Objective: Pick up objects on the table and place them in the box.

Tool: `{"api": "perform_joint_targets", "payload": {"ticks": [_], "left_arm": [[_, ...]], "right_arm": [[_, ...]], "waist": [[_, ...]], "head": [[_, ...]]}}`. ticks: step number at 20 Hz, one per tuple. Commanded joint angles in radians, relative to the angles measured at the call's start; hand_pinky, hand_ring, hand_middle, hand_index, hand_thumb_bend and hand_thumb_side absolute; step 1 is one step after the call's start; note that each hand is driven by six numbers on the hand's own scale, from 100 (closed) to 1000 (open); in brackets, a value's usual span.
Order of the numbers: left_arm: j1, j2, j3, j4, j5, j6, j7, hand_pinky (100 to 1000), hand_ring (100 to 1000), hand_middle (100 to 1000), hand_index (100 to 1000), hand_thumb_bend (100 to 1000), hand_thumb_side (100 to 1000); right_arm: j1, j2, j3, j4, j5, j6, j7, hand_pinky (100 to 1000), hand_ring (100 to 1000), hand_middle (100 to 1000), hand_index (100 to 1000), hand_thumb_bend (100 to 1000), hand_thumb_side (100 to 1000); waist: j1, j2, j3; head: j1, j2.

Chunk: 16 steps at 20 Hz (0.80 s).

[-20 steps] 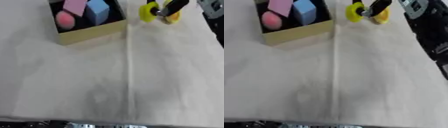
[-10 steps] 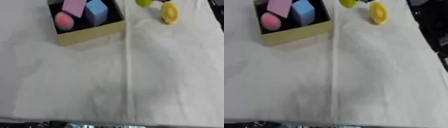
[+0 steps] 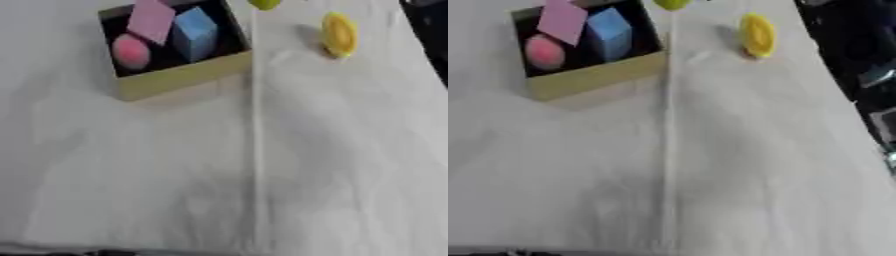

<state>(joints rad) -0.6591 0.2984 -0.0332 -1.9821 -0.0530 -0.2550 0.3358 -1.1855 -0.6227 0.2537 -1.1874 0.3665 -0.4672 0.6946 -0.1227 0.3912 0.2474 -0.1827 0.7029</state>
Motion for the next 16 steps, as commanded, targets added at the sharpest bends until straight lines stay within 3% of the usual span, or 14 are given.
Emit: {"api": "perform_joint_targets", "payload": {"ticks": [1, 10, 16], "left_arm": [[-0.016, 0.006, 0.002, -0.018, 0.003, -0.003, -0.002, 714, 727, 668, 798, 522, 510], [-0.030, -0.005, 0.002, -0.018, 0.007, -0.008, -0.002, 715, 727, 669, 799, 525, 507], [-0.035, -0.010, 0.002, -0.018, 0.010, -0.011, -0.003, 715, 728, 669, 799, 525, 505]], "right_arm": [[-0.029, 0.009, 0.005, 0.003, 0.006, -0.016, 0.026, 795, 702, 384, 472, 100, 100], [-0.030, 0.074, 0.030, 0.070, 0.048, -0.026, 0.066, 800, 709, 410, 491, 100, 100], [-0.024, 0.084, 0.031, 0.108, 0.093, -0.040, 0.076, 823, 776, 572, 658, 105, 100]], "waist": [[0.010, -0.022, 0.002], [0.006, -0.016, 0.021], [0.003, -0.016, 0.027]], "head": [[0.000, -0.022], [-0.013, -0.047], [-0.013, -0.048]]}}
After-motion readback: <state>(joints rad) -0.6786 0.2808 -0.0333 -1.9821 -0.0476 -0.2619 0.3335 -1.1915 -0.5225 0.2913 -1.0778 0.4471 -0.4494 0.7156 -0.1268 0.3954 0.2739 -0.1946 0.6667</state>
